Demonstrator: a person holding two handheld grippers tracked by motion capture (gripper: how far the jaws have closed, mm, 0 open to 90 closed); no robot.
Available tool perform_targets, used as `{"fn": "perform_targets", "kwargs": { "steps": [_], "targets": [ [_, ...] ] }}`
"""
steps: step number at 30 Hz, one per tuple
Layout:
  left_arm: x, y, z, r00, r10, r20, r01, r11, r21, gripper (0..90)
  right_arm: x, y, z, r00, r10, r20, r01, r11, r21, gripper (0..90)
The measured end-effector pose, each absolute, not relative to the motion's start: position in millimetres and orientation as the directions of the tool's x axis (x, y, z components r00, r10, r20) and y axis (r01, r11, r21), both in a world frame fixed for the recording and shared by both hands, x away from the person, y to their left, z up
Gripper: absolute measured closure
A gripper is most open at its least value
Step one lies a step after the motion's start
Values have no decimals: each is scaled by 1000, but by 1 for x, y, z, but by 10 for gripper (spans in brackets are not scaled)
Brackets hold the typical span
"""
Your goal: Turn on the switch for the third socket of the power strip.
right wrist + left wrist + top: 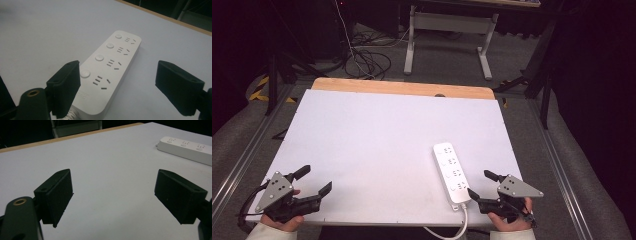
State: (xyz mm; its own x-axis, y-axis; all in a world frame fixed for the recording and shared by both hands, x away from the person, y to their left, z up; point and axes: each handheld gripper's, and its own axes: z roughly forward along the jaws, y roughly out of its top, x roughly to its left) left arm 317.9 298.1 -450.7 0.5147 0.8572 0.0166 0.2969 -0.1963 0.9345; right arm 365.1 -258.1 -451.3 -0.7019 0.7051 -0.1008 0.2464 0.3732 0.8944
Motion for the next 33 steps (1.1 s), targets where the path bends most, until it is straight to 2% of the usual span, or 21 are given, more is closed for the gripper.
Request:
{"fn": "perform_targets", "kwargs": {
  "steps": [17, 23, 33],
  "targets": [
    [317, 299, -449, 510, 860, 15, 310, -201, 929, 162, 366, -258, -451, -704, 702, -110, 242, 382, 892, 204],
    [316, 297, -449, 502, 863, 48, 296, -224, 928, 162, 366, -259, -450, -694, 710, -117, 243, 384, 891, 200],
    [316, 297, -449, 505, 862, 53, 298, -231, 926, 162, 366, -258, -445, -690, 713, -124, 245, 391, 887, 205]
  ]
}}
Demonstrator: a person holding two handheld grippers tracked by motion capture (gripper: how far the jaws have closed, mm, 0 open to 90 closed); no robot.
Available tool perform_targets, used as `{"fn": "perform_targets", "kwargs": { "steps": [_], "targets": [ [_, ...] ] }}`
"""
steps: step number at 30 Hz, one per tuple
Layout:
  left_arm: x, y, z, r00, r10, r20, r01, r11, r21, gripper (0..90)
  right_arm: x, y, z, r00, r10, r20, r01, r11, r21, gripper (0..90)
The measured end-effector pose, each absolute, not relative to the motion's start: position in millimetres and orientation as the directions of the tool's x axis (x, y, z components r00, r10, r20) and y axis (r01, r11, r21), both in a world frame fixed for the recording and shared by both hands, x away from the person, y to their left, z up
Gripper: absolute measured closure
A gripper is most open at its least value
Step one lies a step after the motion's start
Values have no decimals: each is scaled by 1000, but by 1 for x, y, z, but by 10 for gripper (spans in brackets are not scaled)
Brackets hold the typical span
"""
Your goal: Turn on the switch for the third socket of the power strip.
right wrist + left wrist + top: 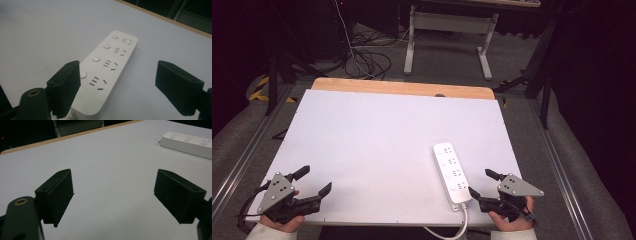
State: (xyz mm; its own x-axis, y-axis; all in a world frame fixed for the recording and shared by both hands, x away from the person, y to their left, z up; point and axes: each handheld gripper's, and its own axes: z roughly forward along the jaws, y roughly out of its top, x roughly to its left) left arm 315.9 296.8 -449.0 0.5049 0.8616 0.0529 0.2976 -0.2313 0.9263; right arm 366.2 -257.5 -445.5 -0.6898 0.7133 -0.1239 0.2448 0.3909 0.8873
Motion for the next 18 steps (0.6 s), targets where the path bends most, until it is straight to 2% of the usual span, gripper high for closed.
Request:
{"fn": "perform_targets", "kwargs": {
  "steps": [11, 13, 18],
  "targets": [
    [316, 297, -450, 514, 856, 50, 298, -233, 926, 170, 375, -250, -435, -675, 730, -107, 282, 390, 877, 256],
    [316, 296, -450, 514, 856, 49, 300, -233, 925, 170, 379, -245, -431, -685, 721, -107, 283, 399, 872, 313],
    [316, 297, -450, 511, 858, 53, 299, -235, 925, 171, 384, -236, -425, -697, 707, -119, 276, 418, 865, 346]
  ]
}}
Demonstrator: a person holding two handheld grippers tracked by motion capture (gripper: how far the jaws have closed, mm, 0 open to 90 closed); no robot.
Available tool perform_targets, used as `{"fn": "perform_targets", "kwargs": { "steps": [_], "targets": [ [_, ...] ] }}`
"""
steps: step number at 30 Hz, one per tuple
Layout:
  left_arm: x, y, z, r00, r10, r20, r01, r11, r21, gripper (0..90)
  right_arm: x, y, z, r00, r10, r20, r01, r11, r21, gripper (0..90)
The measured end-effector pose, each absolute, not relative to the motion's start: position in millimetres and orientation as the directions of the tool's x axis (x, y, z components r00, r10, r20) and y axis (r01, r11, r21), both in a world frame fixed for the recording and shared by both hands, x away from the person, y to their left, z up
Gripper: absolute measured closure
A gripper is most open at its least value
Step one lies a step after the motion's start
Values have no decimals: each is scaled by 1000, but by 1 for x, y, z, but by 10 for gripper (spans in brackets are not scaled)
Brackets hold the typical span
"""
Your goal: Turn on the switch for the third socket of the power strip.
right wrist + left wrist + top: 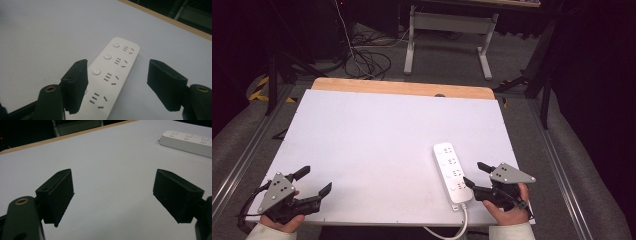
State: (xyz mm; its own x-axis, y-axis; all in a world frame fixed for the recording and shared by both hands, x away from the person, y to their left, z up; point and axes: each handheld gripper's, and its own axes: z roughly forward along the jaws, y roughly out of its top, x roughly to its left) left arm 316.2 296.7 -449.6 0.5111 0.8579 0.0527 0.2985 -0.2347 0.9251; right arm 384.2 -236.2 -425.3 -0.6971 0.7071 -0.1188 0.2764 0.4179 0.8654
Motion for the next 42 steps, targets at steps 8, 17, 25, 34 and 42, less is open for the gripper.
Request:
{"fn": "perform_targets", "kwargs": {
  "steps": [8, 17, 25, 34, 42],
  "targets": [
    [316, 297, -449, 508, 860, 53, 299, -234, 925, 172, 398, -220, -412, -722, 683, -111, 277, 432, 858, 363],
    [316, 297, -450, 508, 860, 55, 300, -236, 924, 171, 411, -203, -403, -738, 666, -111, 276, 448, 851, 369],
    [316, 297, -450, 506, 861, 52, 302, -234, 924, 172, 423, -190, -398, -756, 647, -99, 277, 455, 846, 378],
    [316, 298, -449, 506, 861, 57, 299, -237, 924, 172, 429, -177, -395, -787, 612, -81, 270, 460, 846, 383],
    [316, 297, -450, 506, 861, 53, 300, -233, 925, 175, 430, -180, -395, -785, 618, -33, 306, 433, 848, 496]
  ]
}}
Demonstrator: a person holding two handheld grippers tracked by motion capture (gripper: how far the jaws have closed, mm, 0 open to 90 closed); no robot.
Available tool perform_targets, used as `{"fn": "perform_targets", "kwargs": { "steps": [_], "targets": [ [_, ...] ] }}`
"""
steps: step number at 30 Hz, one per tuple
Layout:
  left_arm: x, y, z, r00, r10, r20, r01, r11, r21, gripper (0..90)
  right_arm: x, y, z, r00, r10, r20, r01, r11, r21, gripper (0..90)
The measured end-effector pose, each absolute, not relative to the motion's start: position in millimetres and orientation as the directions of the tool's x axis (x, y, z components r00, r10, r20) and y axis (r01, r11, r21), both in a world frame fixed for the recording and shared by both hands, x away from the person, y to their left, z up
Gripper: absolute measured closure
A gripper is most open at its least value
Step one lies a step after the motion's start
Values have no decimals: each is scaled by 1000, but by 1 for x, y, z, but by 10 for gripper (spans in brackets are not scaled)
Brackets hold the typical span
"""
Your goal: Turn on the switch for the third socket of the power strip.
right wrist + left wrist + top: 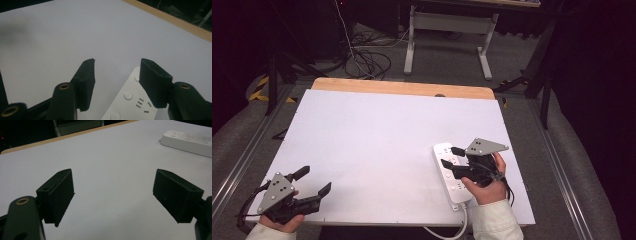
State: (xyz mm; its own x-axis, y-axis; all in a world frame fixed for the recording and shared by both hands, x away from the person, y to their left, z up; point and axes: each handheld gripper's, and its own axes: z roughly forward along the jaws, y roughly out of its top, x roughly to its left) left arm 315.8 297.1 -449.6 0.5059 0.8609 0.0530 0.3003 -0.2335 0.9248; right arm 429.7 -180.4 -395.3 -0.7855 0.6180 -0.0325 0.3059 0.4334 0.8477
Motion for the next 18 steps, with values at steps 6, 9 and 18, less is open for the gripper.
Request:
{"fn": "perform_targets", "kwargs": {
  "steps": [6, 9, 18],
  "targets": [
    [316, 297, -450, 504, 862, 57, 304, -238, 922, 174, 433, -183, -395, -757, 652, 34, 373, 390, 842, 618],
    [316, 297, -450, 503, 862, 58, 301, -238, 923, 174, 435, -182, -396, -740, 672, 33, 389, 388, 835, 688],
    [317, 297, -451, 505, 861, 56, 306, -239, 921, 175, 440, -172, -403, -721, 687, -86, 357, 476, 804, 840]
  ]
}}
